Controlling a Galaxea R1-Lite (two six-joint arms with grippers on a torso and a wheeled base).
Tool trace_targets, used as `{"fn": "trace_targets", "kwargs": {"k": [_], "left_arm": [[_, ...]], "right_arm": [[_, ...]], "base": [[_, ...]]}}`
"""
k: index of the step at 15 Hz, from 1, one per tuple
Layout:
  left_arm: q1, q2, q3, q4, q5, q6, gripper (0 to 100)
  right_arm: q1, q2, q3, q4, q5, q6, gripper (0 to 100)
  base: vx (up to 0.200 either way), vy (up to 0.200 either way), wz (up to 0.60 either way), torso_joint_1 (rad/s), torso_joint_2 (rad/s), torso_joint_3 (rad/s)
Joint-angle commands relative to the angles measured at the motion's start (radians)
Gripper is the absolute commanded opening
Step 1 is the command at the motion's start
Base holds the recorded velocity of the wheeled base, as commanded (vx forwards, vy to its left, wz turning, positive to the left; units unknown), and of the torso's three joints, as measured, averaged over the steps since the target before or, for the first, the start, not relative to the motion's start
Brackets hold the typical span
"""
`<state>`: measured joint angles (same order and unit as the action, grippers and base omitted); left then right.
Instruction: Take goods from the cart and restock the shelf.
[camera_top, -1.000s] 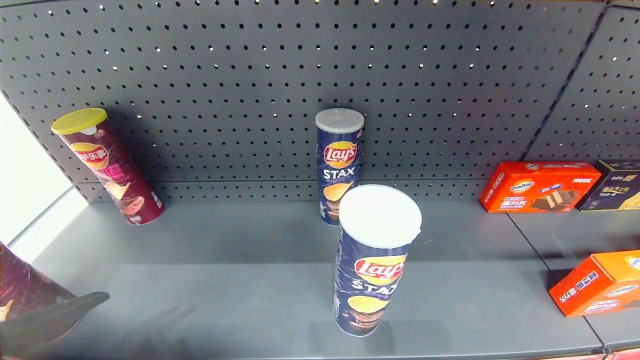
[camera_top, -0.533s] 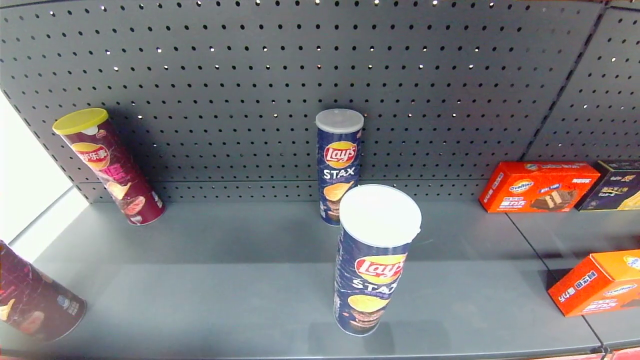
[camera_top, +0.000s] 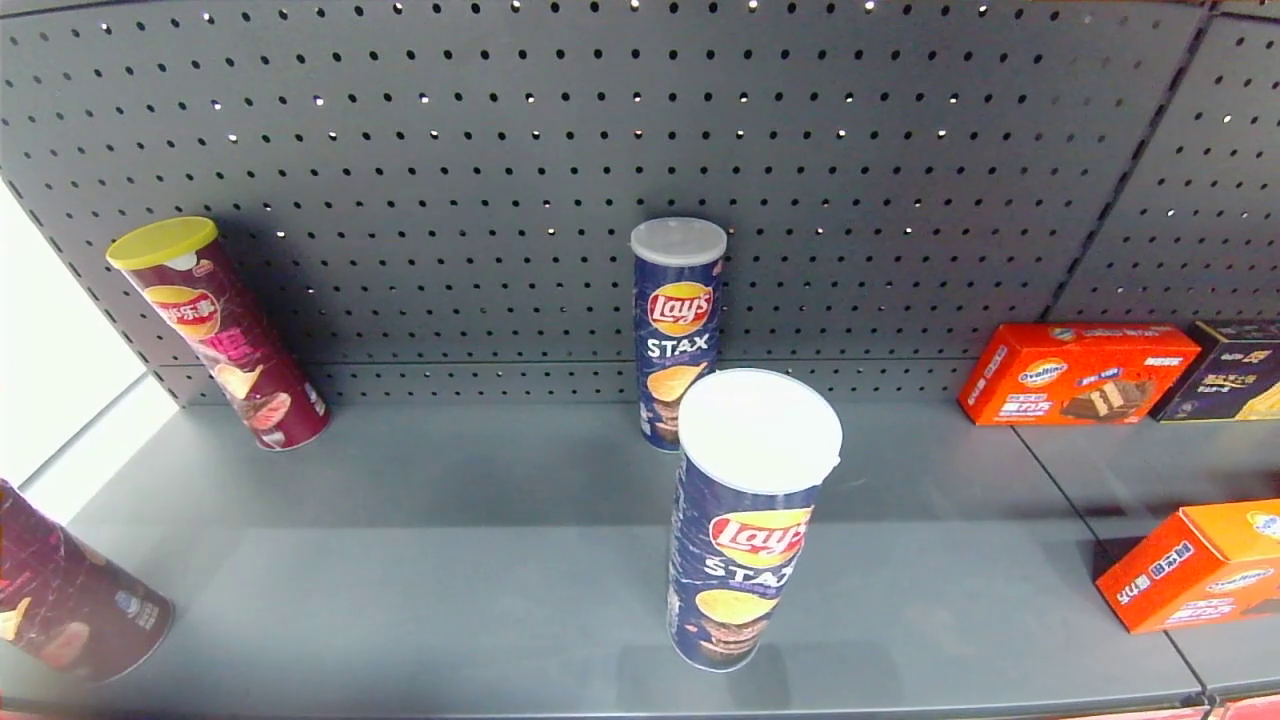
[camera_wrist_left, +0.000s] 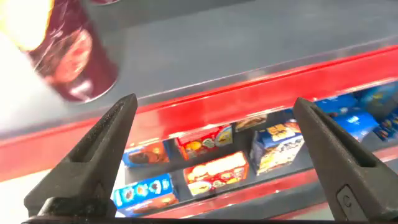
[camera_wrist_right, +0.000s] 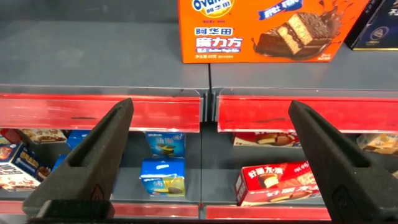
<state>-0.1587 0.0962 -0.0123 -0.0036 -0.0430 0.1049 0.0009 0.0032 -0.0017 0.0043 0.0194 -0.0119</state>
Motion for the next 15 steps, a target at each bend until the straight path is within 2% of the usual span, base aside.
{"fn": "trace_targets", "kwargs": {"k": [1, 2, 3, 5, 8, 9, 12, 15], "left_arm": [[0.018, -0.001, 0.012, -0.001, 0.000, -0.008, 100], [0.085, 0.002, 0.012, -0.001, -0.003, -0.039, 100], [0.192, -0.016, 0.012, -0.001, -0.003, -0.040, 100], [0.154, -0.096, 0.012, -0.001, 0.005, -0.047, 100], [0.157, -0.095, 0.012, -0.001, 0.000, -0.042, 100], [0.157, -0.095, 0.012, -0.001, 0.005, -0.062, 100], [0.157, -0.095, 0.012, -0.001, 0.005, -0.065, 100], [0.157, -0.095, 0.012, -0.001, 0.020, -0.082, 100]], "right_arm": [[0.001, 0.001, 0.000, 0.000, 0.001, 0.000, 100], [0.001, 0.001, 0.000, 0.000, 0.001, -0.002, 100], [0.001, 0.001, 0.000, 0.000, 0.001, 0.000, 100], [0.001, 0.001, 0.000, 0.000, 0.001, 0.000, 100], [0.001, 0.001, 0.000, 0.000, 0.001, 0.000, 100], [0.001, 0.001, 0.000, 0.000, 0.001, 0.000, 100], [0.001, 0.001, 0.000, 0.000, 0.001, 0.000, 100], [0.001, 0.001, 0.000, 0.000, 0.001, 0.000, 100]], "base": [[0.000, 0.000, 0.00, 0.000, 0.00, 0.000], [0.000, 0.000, 0.00, 0.000, 0.00, 0.000], [0.000, 0.000, 0.00, 0.000, 0.00, 0.000], [0.000, 0.000, 0.00, 0.000, 0.00, 0.000], [0.000, 0.000, 0.00, 0.000, 0.00, 0.000], [0.000, 0.000, 0.00, 0.000, 0.00, 0.000], [0.000, 0.000, 0.00, 0.000, 0.00, 0.000], [0.000, 0.000, 0.00, 0.000, 0.00, 0.000]]}}
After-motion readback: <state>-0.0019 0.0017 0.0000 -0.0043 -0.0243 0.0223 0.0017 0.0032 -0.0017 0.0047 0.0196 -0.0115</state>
